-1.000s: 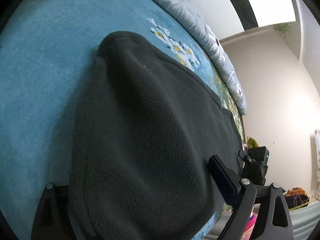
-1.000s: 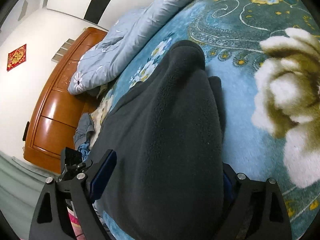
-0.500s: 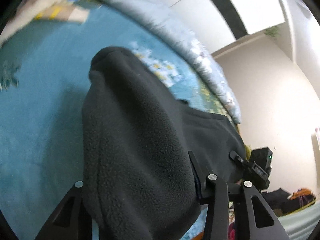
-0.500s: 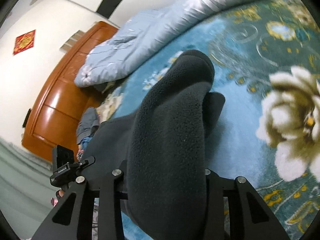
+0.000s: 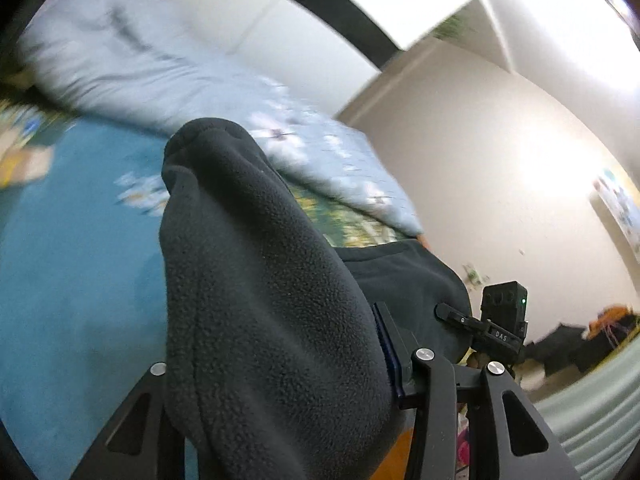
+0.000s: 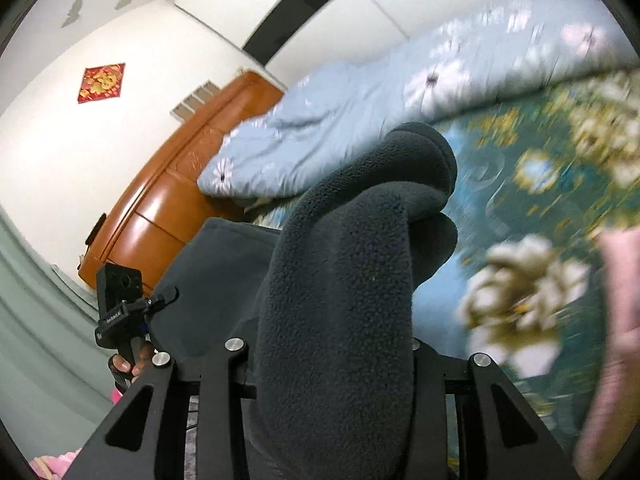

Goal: Fold clothes
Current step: 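Carry the folded jacket to the clothes stack and lower it on top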

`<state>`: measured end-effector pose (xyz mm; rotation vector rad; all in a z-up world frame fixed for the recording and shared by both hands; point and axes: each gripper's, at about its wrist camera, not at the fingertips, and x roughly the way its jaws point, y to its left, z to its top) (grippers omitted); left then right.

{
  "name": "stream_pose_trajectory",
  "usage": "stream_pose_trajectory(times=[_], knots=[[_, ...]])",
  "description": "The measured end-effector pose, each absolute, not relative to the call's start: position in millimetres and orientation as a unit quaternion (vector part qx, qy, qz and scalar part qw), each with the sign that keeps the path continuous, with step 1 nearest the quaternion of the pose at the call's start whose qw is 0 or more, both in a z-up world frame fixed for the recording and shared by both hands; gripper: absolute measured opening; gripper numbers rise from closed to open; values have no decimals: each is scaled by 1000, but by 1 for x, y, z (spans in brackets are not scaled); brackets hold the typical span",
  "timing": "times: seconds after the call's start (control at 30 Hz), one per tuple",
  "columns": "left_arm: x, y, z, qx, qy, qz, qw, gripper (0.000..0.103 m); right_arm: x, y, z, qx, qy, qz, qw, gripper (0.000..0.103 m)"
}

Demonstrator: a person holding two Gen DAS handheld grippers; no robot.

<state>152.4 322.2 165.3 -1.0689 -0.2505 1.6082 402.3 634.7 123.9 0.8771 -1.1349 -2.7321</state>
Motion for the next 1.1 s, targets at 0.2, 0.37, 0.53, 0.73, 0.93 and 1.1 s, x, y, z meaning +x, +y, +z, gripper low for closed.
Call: stream_pose_trajectory(times=[0.2, 0.37, 0.53, 0.73, 0.93, 1.1], knots=[[199, 442, 218, -425, -78, 648, 627, 47, 485, 711, 179, 263, -346, -900, -37, 39], [238, 537, 227, -438, -70, 597, 669, 47, 559, 778, 194, 264, -351, -892, -104, 39], [280, 626, 217, -453, -49, 565, 688, 47, 618, 822, 192, 268, -365, -876, -164, 39], [332, 666, 186, -459, -104, 519, 713, 47, 674, 854, 191, 244, -354, -880, -200, 40], [337, 656, 102, -531, -82, 514, 668, 47, 697, 871, 117, 270, -413, -834, -249, 40], [328, 638, 81, -550, -99, 498, 663, 47, 716, 875, 77, 238, -459, -819, -248, 45]])
